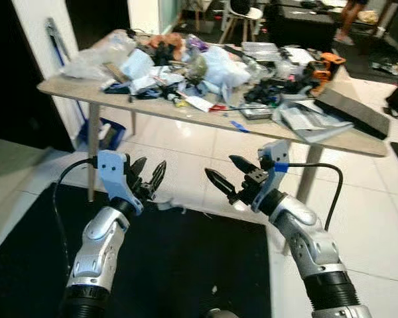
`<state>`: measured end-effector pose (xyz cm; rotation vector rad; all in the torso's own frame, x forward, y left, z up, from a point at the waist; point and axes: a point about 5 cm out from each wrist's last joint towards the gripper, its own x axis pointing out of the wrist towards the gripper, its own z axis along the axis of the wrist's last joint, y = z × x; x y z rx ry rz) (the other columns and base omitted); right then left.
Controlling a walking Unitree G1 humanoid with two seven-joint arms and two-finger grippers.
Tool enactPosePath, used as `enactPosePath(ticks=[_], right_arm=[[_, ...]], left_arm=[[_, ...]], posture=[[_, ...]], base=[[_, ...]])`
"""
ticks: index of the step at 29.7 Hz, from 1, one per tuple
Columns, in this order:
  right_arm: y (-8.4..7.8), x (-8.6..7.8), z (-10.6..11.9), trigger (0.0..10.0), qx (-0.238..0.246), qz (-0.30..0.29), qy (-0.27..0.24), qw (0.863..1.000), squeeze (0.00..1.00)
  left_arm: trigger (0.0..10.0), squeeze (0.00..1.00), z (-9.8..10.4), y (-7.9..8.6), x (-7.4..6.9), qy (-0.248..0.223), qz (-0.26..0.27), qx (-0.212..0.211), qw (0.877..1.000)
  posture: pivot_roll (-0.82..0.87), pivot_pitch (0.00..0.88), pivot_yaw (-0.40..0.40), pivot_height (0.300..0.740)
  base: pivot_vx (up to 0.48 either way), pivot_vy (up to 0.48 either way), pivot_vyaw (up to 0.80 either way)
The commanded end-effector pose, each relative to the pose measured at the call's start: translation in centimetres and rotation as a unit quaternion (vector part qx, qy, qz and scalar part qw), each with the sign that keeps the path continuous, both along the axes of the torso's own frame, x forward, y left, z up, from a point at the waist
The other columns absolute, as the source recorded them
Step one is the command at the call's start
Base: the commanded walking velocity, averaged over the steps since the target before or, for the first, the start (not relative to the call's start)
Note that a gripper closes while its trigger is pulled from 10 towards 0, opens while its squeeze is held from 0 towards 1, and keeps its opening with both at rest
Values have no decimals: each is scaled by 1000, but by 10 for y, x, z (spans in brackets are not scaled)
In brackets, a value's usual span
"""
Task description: Picking trash to rubbish bin
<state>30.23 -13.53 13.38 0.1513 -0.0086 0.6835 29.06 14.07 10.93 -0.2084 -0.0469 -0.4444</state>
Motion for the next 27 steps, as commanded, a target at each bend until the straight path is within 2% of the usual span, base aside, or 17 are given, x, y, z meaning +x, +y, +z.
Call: enactPosePath(ticks=[1, 10, 19, 27], right_arm=[[-3, 1, 5, 10000, -1, -4, -9, 1000, 0], [-7, 3, 5, 10000, -11, -12, -7, 1000, 0], [-6, 3, 4, 10000, -11, -11, -6, 1000, 0], [-7, 4, 5, 10000, -16, -14, -10, 1000, 0]], left_arm=[[10000, 0, 1, -2, -2, -7, -5, -5, 1000], [10000, 0, 3, -3, -2, -16, -12, -7, 1000], [10000, 0, 3, -2, -3, -21, -17, -11, 1000], [10000, 0, 4, -3, -3, -25, -21, -11, 999]], posture=[[-10, 0, -15, 740], [-11, 0, -19, 740], [-11, 0, -19, 740], [-13, 0, -20, 740]], base=[[244, 0, 0], [296, 0, 0], [351, 0, -744], [359, 0, 0]])
